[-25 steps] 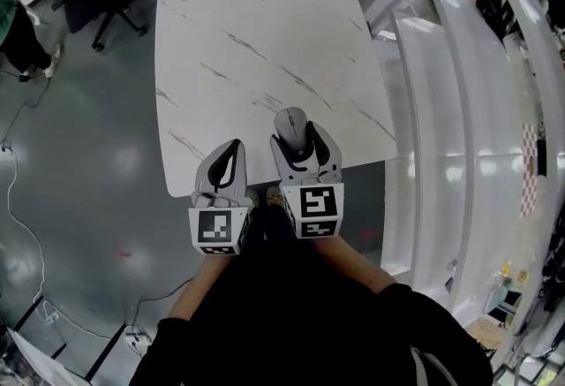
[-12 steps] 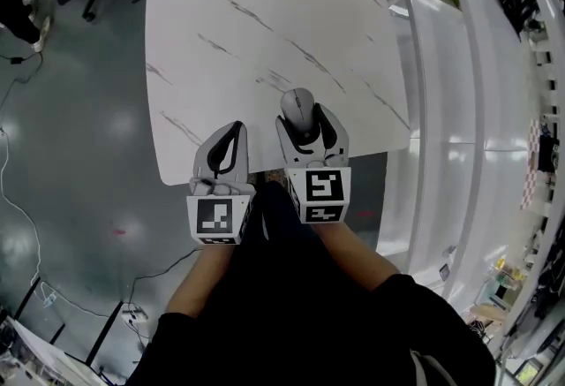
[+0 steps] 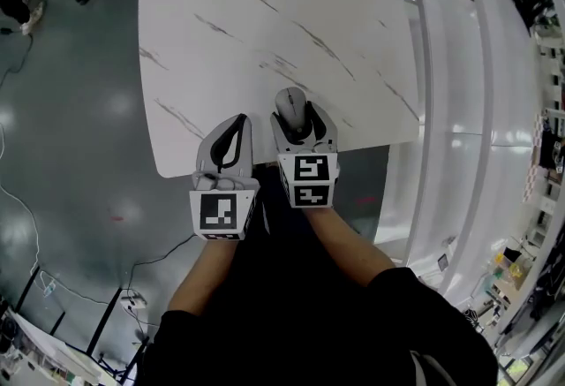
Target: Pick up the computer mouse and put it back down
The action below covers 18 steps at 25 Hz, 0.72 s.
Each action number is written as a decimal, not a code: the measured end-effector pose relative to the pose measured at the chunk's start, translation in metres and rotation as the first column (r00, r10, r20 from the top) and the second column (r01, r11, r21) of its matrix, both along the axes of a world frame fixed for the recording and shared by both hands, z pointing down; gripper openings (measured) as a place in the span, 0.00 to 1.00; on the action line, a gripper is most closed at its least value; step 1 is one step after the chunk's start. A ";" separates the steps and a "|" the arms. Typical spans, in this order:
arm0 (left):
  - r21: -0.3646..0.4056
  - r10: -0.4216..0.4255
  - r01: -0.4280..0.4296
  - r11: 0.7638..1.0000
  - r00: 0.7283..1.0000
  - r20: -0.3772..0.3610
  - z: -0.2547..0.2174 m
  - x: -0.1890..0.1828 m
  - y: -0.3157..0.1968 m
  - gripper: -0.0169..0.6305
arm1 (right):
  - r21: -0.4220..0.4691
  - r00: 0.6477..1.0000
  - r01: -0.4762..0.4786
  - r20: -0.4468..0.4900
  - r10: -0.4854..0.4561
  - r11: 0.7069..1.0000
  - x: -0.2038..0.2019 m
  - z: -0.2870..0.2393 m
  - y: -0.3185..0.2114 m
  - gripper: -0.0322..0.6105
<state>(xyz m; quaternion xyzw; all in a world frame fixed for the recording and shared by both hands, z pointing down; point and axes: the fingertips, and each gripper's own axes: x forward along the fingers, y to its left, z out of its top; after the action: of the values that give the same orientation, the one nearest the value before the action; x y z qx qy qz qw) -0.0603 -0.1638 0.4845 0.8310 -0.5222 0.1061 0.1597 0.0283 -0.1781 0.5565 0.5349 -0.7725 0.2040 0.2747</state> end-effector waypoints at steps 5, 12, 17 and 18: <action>-0.019 0.008 -0.008 1.000 1.000 0.007 0.008 0.000 0.002 0.04 | -0.067 1.000 -0.004 -0.012 0.003 0.998 -0.004 0.024 0.007 0.46; -0.057 0.017 -0.015 0.998 1.000 0.019 0.024 0.001 0.008 0.04 | -0.129 0.999 -0.004 -0.032 0.000 0.992 -0.007 0.044 0.013 0.46; -0.070 0.020 -0.018 0.997 1.000 0.018 0.028 0.003 0.009 0.04 | -0.165 0.999 -0.006 -0.033 0.001 0.986 -0.008 0.054 0.016 0.46; -0.073 0.020 -0.019 0.997 1.000 0.019 0.029 0.003 0.010 0.04 | -0.172 0.999 -0.008 -0.032 0.002 0.985 -0.008 0.056 0.017 0.45</action>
<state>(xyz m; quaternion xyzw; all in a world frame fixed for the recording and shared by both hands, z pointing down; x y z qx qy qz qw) -0.0571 -0.1541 0.5138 0.8286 -0.5113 0.1348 0.1839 0.0207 -0.1613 0.6122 0.5142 -0.7462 0.2622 0.3316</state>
